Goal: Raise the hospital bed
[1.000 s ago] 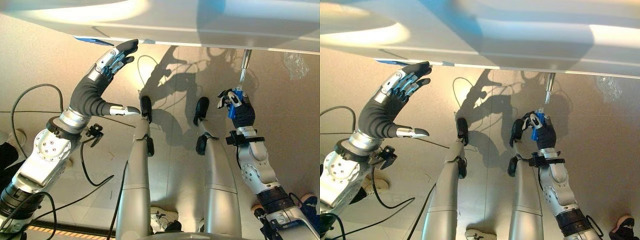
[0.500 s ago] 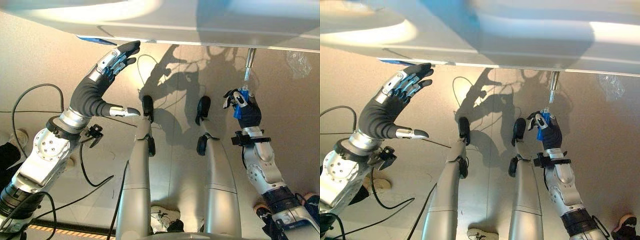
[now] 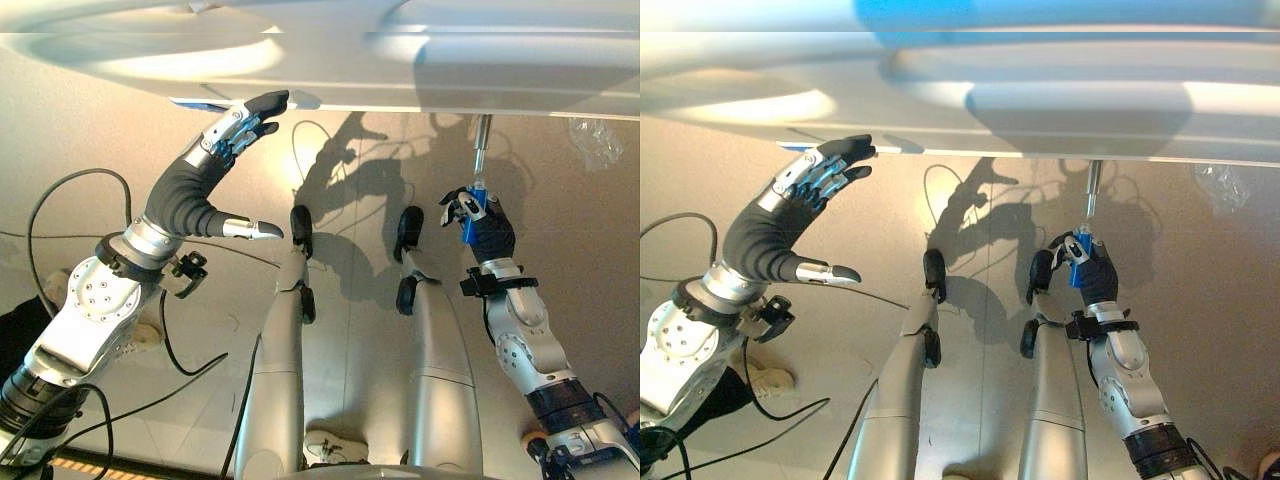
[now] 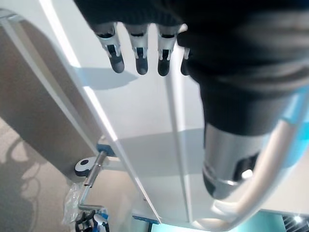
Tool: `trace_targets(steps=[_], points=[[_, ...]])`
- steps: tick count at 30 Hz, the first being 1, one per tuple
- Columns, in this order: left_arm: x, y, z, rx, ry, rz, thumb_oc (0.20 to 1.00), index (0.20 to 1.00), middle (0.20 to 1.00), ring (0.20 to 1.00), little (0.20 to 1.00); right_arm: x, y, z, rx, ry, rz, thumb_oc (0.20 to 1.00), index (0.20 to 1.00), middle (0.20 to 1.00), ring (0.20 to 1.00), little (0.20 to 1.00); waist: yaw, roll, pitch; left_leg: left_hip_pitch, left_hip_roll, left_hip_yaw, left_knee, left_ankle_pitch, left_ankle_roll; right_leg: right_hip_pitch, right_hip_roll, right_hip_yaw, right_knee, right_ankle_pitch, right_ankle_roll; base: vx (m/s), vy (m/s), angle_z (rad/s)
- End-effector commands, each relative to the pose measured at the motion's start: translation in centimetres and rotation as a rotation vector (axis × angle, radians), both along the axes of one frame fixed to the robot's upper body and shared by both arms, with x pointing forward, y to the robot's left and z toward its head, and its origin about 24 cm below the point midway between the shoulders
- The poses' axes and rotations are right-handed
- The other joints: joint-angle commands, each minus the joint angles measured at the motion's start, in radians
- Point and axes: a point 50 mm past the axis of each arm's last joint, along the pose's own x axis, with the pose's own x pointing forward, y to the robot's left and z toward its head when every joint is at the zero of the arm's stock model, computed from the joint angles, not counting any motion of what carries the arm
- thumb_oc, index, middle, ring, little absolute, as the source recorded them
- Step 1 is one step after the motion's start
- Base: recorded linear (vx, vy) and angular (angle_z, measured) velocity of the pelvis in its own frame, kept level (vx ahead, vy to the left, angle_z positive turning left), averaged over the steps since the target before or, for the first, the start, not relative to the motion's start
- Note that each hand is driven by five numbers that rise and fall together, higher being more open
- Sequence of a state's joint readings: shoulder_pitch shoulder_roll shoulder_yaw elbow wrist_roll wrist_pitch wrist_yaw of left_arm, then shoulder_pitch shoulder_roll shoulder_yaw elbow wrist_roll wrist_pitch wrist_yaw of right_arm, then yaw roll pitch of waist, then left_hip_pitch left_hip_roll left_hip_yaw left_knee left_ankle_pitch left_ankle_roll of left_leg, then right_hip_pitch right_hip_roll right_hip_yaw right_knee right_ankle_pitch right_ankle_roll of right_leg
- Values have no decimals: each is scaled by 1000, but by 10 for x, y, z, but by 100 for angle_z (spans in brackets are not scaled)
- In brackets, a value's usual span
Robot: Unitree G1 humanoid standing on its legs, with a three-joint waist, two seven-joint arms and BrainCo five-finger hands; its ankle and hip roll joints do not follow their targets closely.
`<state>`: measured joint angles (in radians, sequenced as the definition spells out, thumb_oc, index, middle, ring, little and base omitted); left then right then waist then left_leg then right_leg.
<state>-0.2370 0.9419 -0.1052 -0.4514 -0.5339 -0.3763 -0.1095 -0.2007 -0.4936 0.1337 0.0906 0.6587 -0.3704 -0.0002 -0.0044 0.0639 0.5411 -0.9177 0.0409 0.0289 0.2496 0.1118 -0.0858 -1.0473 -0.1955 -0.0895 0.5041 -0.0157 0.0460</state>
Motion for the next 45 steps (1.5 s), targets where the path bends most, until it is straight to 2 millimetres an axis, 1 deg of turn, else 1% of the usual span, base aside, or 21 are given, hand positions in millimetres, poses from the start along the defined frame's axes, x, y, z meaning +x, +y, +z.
trace_targets(steps=[1,7,12,17,19,23,24,25,26,27,28,29,30,32,35,39,40,42,43,44,45], points=[[-6,-16,-3,-72,-19,-112,1000,1000,1000,1000,1000,-41,-53,110,106,-595,-151,200,200,200,200,200,-48,90,-21,124,27,-22,-88,5,-59,79,41,-54,59,-96,62,-5,-33,-1],[-4,-20,-3,-58,-15,-129,1000,1000,1000,1000,1000,-46,-60,108,77,-584,-183,200,200,200,200,200,-63,92,-21,181,30,-12,-116,13,-65,118,45,-50,57,-106,60,-6,-33,1],[-4,-23,-4,-56,-16,-148,1000,1000,1000,1000,1000,-52,-74,105,60,-575,-259,200,200,200,200,200,-80,98,-21,220,36,1,-152,23,-73,127,52,-48,62,-113,57,-4,-25,0],[-3,-24,-4,-59,-13,-160,1000,1000,1000,1000,1000,-55,-85,106,47,-574,-322,200,200,200,200,200,-82,111,-21,240,42,6,-168,32,-74,121,57,-39,72,-108,54,2,-14,0],[-4,-24,-4,-63,-11,-165,1000,1000,1000,1000,1000,-54,-88,104,54,-566,-339,200,200,200,200,200,-85,110,-21,252,39,6,-166,23,-74,129,55,-37,80,-122,55,0,0,0],[-3,-26,-3,-67,-12,-177,1000,1000,1000,1000,1000,-48,-107,92,80,-499,-453,200,200,200,200,200,-84,117,-21,252,43,7,-169,27,-73,122,58,-37,88,-116,54,0,0,0],[-3,-28,-3,-65,-10,-181,1000,1000,1000,1000,1000,-45,-122,81,76,-430,-551,200,200,200,200,200,-85,116,-21,258,41,5,-169,19,-71,125,54,-37,96,-126,56,0,0,0],[-3,-28,-2,-65,-14,-181,1000,1000,1000,1000,1000,-45,-122,82,76,-434,-552,200,200,200,200,200,-83,117,-21,250,43,5,-169,26,-70,119,57,-37,92,-116,54,0,0,0],[-3,-29,-2,-60,-15,-184,1000,1000,1000,1000,1000,-41,-134,74,72,-381,-637,200,200,200,200,200,-80,120,-21,249,42,4,-169,24,-69,115,56,-37,94,-117,55,0,0,0],[-2,-30,-2,-58,-8,-187,1000,1000,1000,1000,1000,-39,-141,66,76,-328,-673,200,200,200,200,200,-81,120,-21,253,38,2,-166,15,-68,117,52,-37,102,-129,57,0,0,0],[-2,-30,-2,-59,-8,-187,1000,1000,1000,1000,1000,-39,-141,66,76,-328,-673,200,200,200,200,200,-81,120,-21,253,38,2,-166,15,-68,117,52,-37,102,-129,57,2,-41,0],[-2,-35,-2,-30,1,-205,1000,1000,1000,1000,1000,-31,-177,35,25,-83,-876,200,200,200,200,200,-70,128,-21,228,38,-2,-144,8,-65,95,48,-39,114,-130,58,-23,-45,0],[-2,-36,-3,-21,6,-207,1000,1000,1000,1000,1000,-29,-184,33,-11,-36,-912,200,200,200,200,200,-65,130,-21,219,38,-2,-137,7,-65,90,45,-40,118,-130,57,-26,-52,5],[-2,-41,-3,-7,17,-219,1000,1000,1000,1000,1000,-27,-202,18,-29,113,-979,200,200,200,200,200,-55,134,-21,195,36,-7,-117,3,-62,77,41,-43,125,-129,55,-12,-21,10],[-1,-47,-3,15,26,-238,1000,1000,1000,1000,1000,-20,-218,13,-109,287,-1011,200,200,200,200,200,-39,140,-21,164,33,-11,-92,-3,-59,59,35,-43,134,-127,55,-4,-1,12],[0,-55,-1,25,27,-263,1000,1000,1000,1000,1000,-13,-228,14,-231,463,-1012,200,200,200,200,200,-26,149,-21,112,28,-12,-56,-7,-57,34,26,-50,143,-125,54,8,4,7],[0,-55,-1,25,26,-263,1000,1000,1000,1000,1000,-12,-228,14,-232,463,-1011,200,200,200,200,200,-27,149,-21,112,28,-12,-56,-7,-57,33,26,-50,143,-125,54,16,22,8],[-1,-57,0,22,20,-269,1000,1000,1000,1000,1000,-5,-225,17,-342,511,-983,200,200,200,200,200,-14,149,-21,87,24,-17,-38,-11,-52,18,29,-47,150,-122,53,19,21,6],[-1,-56,0,21,19,-267,1000,1000,1000,1000,1000,-4,-225,18,-344,509,-982,200,200,200,200,200,-16,150,-21,84,24,-17,-36,-11,-52,16,29,-47,151,-122,53,17,11,5],[-1,-56,0,15,19,-267,1000,1000,1000,1000,1000,2,-220,20,-377,515,-962,200,200,200,200,200,-15,149,-21,74,23,-17,-28,-14,-50,8,30,-45,154,-123,52,21,14,5],[0,-59,1,3,22,-274,1000,1000,1000,1000,1000,12,-210,15,-482,573,-904,200,200,200,200,200,-4,148,-21,49,21,-22,-9,-18,-47,-4,29,-45,159,-122,50,31,17,4]])
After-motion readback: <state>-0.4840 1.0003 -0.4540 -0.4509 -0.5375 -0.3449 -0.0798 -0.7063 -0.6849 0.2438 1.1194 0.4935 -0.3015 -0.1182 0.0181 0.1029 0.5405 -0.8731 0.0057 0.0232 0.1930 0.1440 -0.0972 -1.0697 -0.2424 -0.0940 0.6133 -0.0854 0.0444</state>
